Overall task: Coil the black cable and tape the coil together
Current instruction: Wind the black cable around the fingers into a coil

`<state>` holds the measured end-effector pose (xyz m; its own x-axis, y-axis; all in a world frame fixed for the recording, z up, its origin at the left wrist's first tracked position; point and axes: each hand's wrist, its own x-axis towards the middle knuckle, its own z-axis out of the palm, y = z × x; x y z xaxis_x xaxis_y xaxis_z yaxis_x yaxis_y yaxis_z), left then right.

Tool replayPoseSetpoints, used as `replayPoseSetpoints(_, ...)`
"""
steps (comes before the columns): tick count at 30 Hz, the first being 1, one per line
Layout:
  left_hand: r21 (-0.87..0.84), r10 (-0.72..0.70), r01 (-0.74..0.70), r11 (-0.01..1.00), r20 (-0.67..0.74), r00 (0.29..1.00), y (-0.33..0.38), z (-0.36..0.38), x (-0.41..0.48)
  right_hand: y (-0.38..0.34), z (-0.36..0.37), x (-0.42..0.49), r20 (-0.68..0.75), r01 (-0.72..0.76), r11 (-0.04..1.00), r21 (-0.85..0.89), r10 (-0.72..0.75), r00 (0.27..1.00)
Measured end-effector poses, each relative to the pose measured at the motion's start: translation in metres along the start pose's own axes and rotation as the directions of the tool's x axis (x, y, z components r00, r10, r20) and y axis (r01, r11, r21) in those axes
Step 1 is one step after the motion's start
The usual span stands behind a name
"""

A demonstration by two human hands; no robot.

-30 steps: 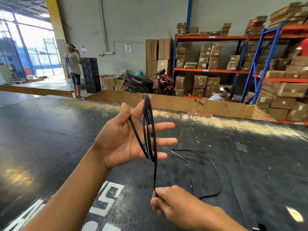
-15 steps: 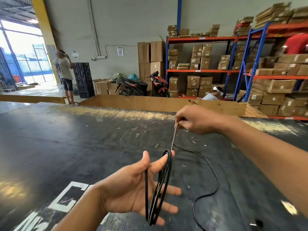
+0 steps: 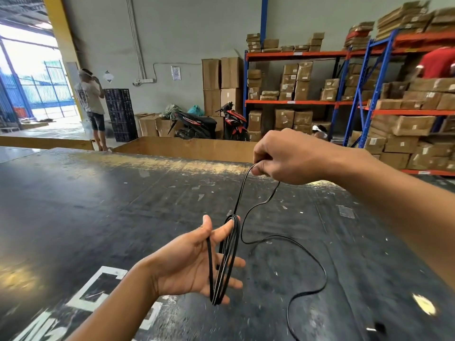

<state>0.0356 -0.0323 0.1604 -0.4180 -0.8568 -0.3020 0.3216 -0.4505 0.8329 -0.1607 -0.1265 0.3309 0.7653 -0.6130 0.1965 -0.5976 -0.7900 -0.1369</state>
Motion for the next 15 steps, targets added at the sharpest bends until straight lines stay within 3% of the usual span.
replayPoseSetpoints(10, -0.042, 0.197, -0.200, 0.979, -0.059, 0.979, 0.035, -0.013, -0.008, -0.036, 0.048, -0.061, 0.187, -0.033, 0.946, 0.324, -0.030, 0.982)
replayPoseSetpoints(15, -0.045, 0.253, -0.257, 0.965, -0.078, 0.964, 0.048, -0.011, -0.005, -0.046, 0.090, -0.078, 0.248, -0.145, 0.862, 0.486, 0.023, 0.969)
